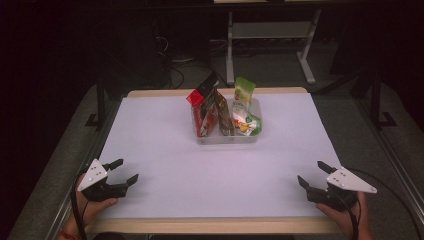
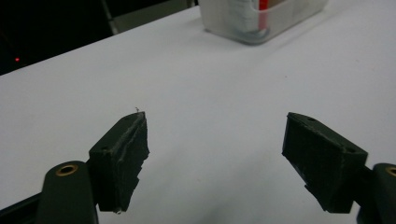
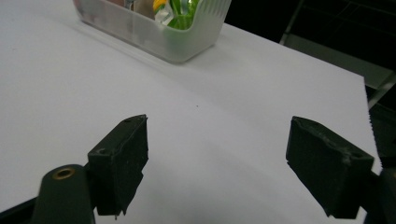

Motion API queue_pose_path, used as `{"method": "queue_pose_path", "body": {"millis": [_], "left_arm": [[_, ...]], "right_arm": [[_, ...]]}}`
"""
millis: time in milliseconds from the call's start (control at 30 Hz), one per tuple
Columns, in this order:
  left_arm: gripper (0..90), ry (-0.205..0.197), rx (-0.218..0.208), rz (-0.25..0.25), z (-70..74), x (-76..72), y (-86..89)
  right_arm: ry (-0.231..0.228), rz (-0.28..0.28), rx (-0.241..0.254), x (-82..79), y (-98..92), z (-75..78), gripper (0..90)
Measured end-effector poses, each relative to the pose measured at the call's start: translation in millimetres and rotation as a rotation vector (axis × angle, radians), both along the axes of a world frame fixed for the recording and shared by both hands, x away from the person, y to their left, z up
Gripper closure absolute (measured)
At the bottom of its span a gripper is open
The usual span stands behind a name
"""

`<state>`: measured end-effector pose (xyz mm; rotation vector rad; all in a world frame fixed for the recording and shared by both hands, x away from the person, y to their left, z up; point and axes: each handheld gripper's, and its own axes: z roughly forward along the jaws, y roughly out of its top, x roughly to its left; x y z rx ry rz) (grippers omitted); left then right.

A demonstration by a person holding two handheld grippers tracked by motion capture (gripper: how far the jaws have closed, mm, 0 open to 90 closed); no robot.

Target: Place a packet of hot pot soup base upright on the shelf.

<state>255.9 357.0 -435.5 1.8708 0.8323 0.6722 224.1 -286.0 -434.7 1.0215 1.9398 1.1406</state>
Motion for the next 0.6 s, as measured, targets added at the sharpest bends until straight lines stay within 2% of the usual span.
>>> {"method": "queue_pose_path", "body": {"millis": [67,133,233,367,500,600], "left_arm": [[19.9,0.004,-0.038,0.02,-3.4,-1.9,2.8],[18.8,0.001,-0.034,0.035,-4.9,-2.9,4.3],[18.7,0.005,-0.089,0.049,-4.7,-3.9,6.9],[18.4,-0.005,-0.093,0.058,-3.9,-5.9,7.9],[18.2,0.0,-0.103,0.062,-5.1,-6.9,6.9],[18.0,0.002,-0.083,0.06,-6.9,-8.6,6.2]], "right_arm": [[0.0,-0.011,0.024,-1.4,-3.2,-0.4,20.6],[-0.001,-0.02,0.041,-2.3,-5.1,-1.0,20.5],[0.001,-0.023,0.036,-2.5,-3.4,-1.8,20.6],[0.012,-0.006,0.008,-1.2,3.1,-3.4,20.6],[0.016,-0.004,0.002,-1.7,4.7,-4.3,20.7],[0.015,-0.004,0.01,-0.8,6.0,-3.4,20.6]]}}
